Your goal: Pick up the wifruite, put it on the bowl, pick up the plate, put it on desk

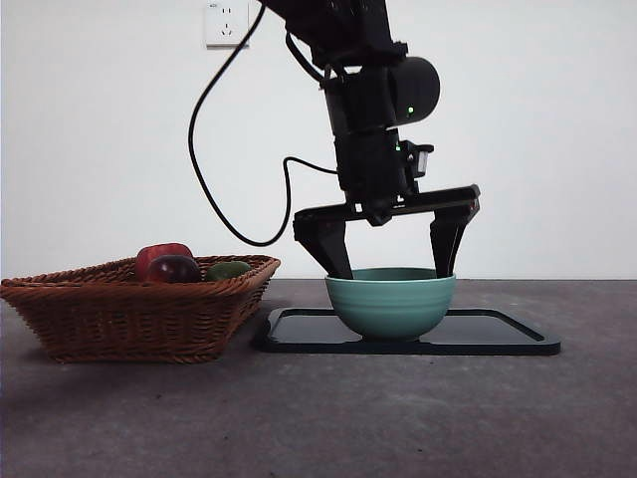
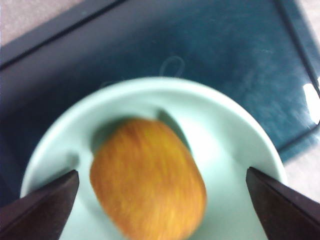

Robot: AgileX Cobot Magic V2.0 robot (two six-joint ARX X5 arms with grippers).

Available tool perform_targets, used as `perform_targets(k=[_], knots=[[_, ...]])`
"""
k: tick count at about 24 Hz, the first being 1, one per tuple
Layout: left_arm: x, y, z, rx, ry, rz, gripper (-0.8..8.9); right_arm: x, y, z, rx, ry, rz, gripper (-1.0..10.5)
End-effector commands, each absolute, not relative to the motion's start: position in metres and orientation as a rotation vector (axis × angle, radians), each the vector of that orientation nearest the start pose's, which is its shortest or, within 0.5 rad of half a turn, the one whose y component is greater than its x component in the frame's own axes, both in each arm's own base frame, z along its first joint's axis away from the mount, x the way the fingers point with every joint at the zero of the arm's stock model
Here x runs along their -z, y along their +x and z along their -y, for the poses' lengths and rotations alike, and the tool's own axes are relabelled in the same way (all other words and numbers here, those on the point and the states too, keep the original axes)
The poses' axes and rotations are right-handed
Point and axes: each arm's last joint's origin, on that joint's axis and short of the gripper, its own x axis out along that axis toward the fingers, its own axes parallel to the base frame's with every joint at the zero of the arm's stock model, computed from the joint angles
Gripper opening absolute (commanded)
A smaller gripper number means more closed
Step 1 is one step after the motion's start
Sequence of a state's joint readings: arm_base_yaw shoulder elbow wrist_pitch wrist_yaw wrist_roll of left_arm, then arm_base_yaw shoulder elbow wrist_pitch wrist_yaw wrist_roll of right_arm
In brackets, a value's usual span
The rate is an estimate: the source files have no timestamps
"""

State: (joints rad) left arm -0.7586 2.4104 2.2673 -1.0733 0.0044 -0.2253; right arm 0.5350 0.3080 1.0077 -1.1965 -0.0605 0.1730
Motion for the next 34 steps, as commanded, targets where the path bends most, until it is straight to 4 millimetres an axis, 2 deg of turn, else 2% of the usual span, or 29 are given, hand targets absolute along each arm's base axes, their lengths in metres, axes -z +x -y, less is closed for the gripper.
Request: perform_targets(k=[1,2,4,5,10,12,23,27,34], knots=[[-0.199,0.366,0.351,0.533,0.285,-1.238,5.55,-0.343,0.001,-0.003,-0.544,0.057,-0.533,5.5],[-0.199,0.367,0.351,0.533,0.285,-1.237,5.35,-0.343,0.001,-0.003,-0.544,0.057,-0.533,5.5],[-0.199,0.367,0.352,0.536,0.281,-1.227,4.17,-0.343,0.001,-0.003,-0.544,0.057,-0.533,5.5],[-0.199,0.367,0.352,0.537,0.279,-1.225,3.91,-0.343,0.001,-0.003,-0.544,0.057,-0.533,5.5],[-0.199,0.369,0.352,0.544,0.280,-1.210,3.25,-0.343,0.001,-0.003,-0.541,0.056,-0.533,5.5],[-0.200,0.369,0.353,0.547,0.279,-1.205,2.68,-0.343,0.001,-0.003,-0.542,0.056,-0.533,5.5],[-0.203,0.370,0.353,0.557,0.286,-1.192,2.73,-0.342,0.000,-0.002,-0.532,0.051,-0.546,5.5],[-0.227,0.371,0.351,0.564,0.274,-1.163,2.73,-0.341,0.000,-0.002,-0.531,0.049,-0.552,5.5],[-0.289,0.359,0.340,0.585,0.281,-1.128,2.72,-0.341,0.000,-0.002,-0.531,0.049,-0.551,5.5]])
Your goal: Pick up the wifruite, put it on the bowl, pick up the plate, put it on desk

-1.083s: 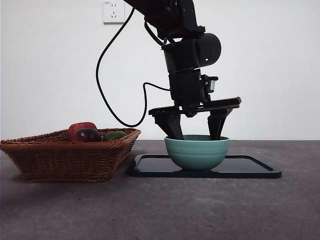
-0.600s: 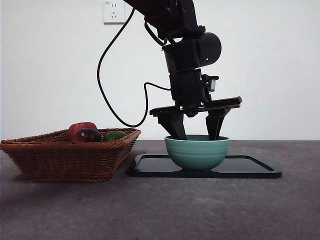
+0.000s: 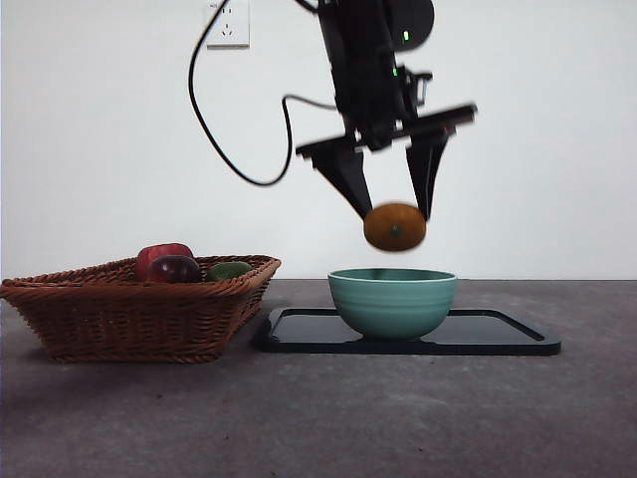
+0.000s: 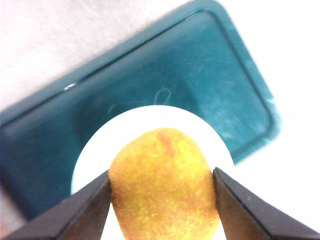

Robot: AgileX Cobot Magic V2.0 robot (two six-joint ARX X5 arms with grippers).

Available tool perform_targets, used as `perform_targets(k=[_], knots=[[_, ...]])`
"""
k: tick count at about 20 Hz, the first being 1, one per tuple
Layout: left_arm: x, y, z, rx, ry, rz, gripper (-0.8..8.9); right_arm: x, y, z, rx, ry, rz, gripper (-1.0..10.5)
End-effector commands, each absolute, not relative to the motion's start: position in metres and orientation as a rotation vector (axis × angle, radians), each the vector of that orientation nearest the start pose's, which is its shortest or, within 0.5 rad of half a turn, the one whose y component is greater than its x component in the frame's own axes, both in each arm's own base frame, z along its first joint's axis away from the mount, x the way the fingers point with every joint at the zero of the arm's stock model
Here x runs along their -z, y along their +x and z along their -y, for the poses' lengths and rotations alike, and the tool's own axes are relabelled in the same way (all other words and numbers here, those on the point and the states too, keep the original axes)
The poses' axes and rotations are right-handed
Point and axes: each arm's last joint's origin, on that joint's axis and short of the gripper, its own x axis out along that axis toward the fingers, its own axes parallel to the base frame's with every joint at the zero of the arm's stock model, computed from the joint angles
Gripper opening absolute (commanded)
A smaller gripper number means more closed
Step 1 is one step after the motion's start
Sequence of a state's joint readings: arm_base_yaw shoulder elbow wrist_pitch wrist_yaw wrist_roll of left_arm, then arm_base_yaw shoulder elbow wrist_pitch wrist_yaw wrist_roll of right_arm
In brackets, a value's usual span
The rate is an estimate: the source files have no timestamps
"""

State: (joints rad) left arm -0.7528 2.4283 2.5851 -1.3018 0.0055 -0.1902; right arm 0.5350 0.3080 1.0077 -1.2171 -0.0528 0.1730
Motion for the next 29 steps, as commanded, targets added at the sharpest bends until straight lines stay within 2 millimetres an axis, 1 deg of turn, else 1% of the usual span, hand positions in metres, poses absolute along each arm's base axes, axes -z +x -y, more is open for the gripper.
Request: perform_targets(k=[1,3,5,9,11,13,17,20,22,25,27,29], knots=[[-0.295,0.357,0.338,0.585,0.280,-1.126,2.72,-0.341,0.000,-0.002,-0.531,0.049,-0.551,5.5],[-0.305,0.352,0.334,0.584,0.283,-1.133,2.72,-0.341,0.000,-0.002,-0.531,0.049,-0.552,5.5],[-0.309,0.349,0.331,0.578,0.293,-1.156,2.72,-0.341,0.000,-0.002,-0.531,0.049,-0.553,5.5],[-0.322,0.343,0.325,0.580,0.286,-1.145,2.72,-0.341,0.000,-0.002,-0.531,0.049,-0.553,5.5],[-0.334,0.337,0.321,0.595,0.273,-1.125,2.72,-0.341,0.000,-0.002,-0.531,0.049,-0.553,5.5],[-0.352,0.330,0.314,0.617,0.252,-1.098,2.72,-0.341,0.000,-0.002,-0.531,0.049,-0.553,5.5],[-0.386,0.307,0.293,0.631,0.245,-1.060,2.72,-0.341,0.000,-0.002,-0.531,0.049,-0.552,5.5],[-0.398,0.283,0.270,0.624,0.283,-1.092,2.71,-0.341,0.000,-0.002,-0.526,0.068,-0.558,5.5],[-0.400,0.270,0.253,0.585,0.321,-1.109,2.71,-0.341,0.000,-0.002,-0.526,0.068,-0.557,5.5],[-0.401,0.255,0.224,0.531,0.324,-1.144,2.72,-0.341,0.000,-0.002,-0.526,0.068,-0.557,5.5],[-0.394,0.250,0.203,0.491,0.320,-1.188,2.72,-0.341,0.000,-0.002,-0.526,0.068,-0.557,5.5],[-0.381,0.249,0.184,0.438,0.313,-1.246,2.72,-0.341,0.000,-0.002,-0.526,0.069,-0.554,5.5]])
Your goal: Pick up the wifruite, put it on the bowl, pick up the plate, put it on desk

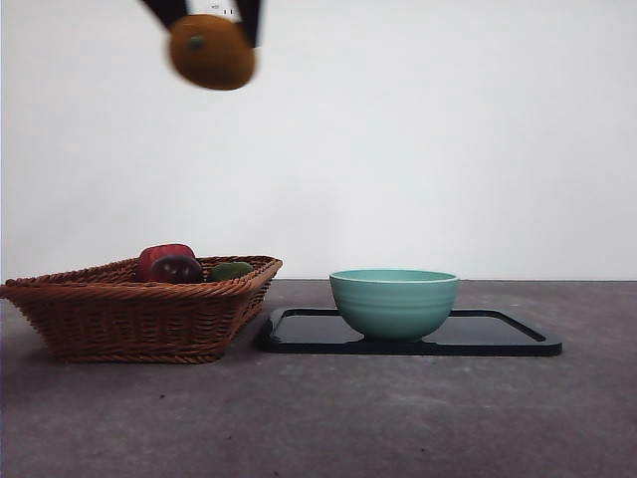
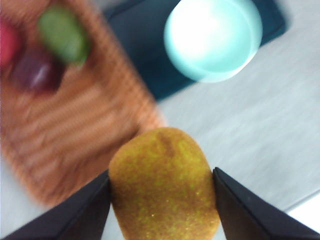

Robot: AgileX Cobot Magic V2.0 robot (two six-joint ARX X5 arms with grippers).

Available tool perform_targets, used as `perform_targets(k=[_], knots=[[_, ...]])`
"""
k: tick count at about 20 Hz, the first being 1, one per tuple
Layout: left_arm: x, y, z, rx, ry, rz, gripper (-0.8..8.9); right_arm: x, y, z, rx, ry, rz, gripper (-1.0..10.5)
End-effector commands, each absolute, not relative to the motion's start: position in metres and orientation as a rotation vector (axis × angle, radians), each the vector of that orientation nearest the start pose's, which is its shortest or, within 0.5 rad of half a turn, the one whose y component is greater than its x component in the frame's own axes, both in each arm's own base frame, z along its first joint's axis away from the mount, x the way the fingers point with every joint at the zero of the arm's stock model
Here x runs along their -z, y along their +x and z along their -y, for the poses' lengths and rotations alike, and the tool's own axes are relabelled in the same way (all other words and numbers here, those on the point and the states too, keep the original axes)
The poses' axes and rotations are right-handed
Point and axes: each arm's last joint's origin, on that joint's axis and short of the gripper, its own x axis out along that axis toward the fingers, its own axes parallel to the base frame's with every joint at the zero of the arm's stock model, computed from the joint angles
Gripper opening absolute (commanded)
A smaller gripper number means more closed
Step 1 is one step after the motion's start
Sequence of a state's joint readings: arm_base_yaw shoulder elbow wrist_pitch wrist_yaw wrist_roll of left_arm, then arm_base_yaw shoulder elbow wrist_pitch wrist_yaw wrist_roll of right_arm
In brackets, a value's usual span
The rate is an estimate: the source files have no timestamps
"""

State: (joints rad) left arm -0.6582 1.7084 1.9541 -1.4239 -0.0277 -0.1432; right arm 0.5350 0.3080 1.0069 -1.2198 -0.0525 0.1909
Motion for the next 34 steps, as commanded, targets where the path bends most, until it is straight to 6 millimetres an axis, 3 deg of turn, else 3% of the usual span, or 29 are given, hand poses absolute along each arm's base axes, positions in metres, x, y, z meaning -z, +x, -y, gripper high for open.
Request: perform_targets(k=[1,5,8,12,21,28,33,34], knots=[[-0.374,0.252,0.175,0.412,0.300,-1.258,2.72,-0.342,0.000,-0.002,-0.526,0.069,-0.551,5.5],[-0.344,0.261,0.149,0.341,0.221,-1.214,2.72,-0.342,0.000,-0.002,-0.527,0.070,-0.550,5.5],[-0.320,0.278,0.138,0.279,0.142,-1.173,2.72,-0.342,0.000,-0.002,-0.526,0.070,-0.550,5.5],[-0.294,0.293,0.136,0.234,0.062,-1.126,2.71,-0.342,0.000,-0.002,-0.526,0.070,-0.550,5.5],[-0.234,0.330,0.151,0.211,0.083,-1.214,2.72,-0.342,0.000,-0.002,-0.527,0.070,-0.549,5.5],[-0.206,0.339,0.155,0.196,0.103,-1.284,2.79,-0.342,0.000,-0.002,-0.527,0.070,-0.550,5.5],[-0.204,0.340,0.155,0.195,0.102,-1.284,2.82,-0.342,0.000,-0.002,-0.526,0.070,-0.550,5.5],[-0.204,0.340,0.155,0.195,0.101,-1.284,3.19,-0.342,0.000,-0.002,-0.526,0.070,-0.550,5.5]])
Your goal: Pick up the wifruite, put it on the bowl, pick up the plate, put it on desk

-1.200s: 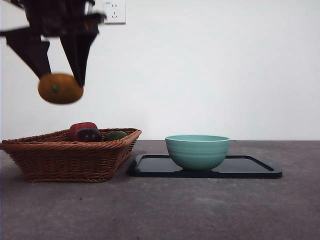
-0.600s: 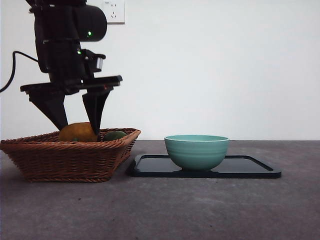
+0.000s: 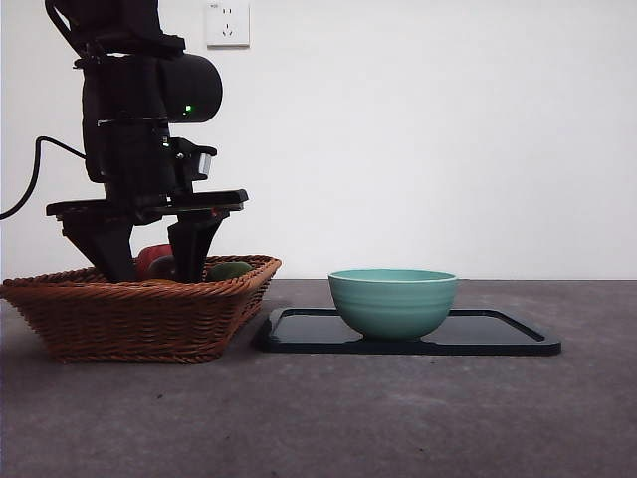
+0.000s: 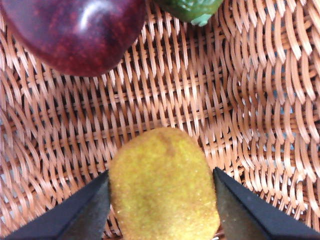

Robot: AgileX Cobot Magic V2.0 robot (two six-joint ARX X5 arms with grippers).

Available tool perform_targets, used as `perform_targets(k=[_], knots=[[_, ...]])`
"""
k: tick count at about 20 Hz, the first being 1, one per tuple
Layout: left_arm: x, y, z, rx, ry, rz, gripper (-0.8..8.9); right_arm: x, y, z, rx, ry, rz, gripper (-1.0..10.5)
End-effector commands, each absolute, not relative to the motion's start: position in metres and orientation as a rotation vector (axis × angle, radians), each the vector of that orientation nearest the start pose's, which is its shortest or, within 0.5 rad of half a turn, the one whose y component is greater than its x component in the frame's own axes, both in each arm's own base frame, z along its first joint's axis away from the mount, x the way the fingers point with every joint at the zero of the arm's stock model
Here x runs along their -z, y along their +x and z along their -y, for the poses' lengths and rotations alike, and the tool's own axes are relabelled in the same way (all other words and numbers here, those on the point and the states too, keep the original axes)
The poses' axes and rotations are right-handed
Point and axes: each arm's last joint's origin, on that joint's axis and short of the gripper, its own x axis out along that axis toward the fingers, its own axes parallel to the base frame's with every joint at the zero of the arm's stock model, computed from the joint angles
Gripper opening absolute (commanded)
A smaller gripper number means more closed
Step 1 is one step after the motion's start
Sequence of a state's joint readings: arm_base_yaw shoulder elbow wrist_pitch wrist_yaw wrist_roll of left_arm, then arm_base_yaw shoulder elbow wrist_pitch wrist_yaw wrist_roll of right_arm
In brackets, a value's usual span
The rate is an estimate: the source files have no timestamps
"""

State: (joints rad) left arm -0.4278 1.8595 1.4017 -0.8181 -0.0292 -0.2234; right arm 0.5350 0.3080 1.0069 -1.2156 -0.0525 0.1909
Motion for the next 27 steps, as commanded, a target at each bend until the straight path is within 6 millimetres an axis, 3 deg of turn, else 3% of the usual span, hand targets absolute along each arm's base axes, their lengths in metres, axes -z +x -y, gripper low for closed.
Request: perform_targets(k=[1,3,4,7,10,16,20,24,27], knots=[[-0.205,0.340,0.156,0.195,0.102,-1.284,4.06,-0.342,0.000,-0.002,-0.526,0.070,-0.550,5.5],[-0.210,0.341,0.156,0.194,0.104,-1.290,5.68,-0.342,0.000,-0.002,-0.527,0.070,-0.550,5.5],[-0.216,0.342,0.154,0.193,0.107,-1.291,5.96,-0.342,0.000,-0.002,-0.527,0.070,-0.550,5.5],[-0.253,0.343,0.150,0.201,0.100,-1.251,5.96,-0.342,0.000,-0.002,-0.527,0.070,-0.550,5.5],[-0.304,0.323,0.141,0.238,0.087,-1.150,5.95,-0.342,0.000,-0.002,-0.527,0.070,-0.550,5.5],[-0.392,0.238,0.115,0.464,0.054,-0.958,5.93,-0.344,0.002,-0.003,-0.531,0.078,-0.521,5.5],[-0.433,0.176,0.093,0.612,0.043,-0.796,5.93,-0.346,0.002,-0.003,-0.533,0.085,-0.507,5.5],[-0.452,0.116,0.071,0.815,0.101,-0.661,5.93,-0.346,0.002,-0.003,-0.529,0.103,-0.512,5.5],[-0.449,0.082,0.056,0.888,0.110,-0.596,5.93,-0.346,0.002,-0.003,-0.529,0.106,-0.513,5.5]])
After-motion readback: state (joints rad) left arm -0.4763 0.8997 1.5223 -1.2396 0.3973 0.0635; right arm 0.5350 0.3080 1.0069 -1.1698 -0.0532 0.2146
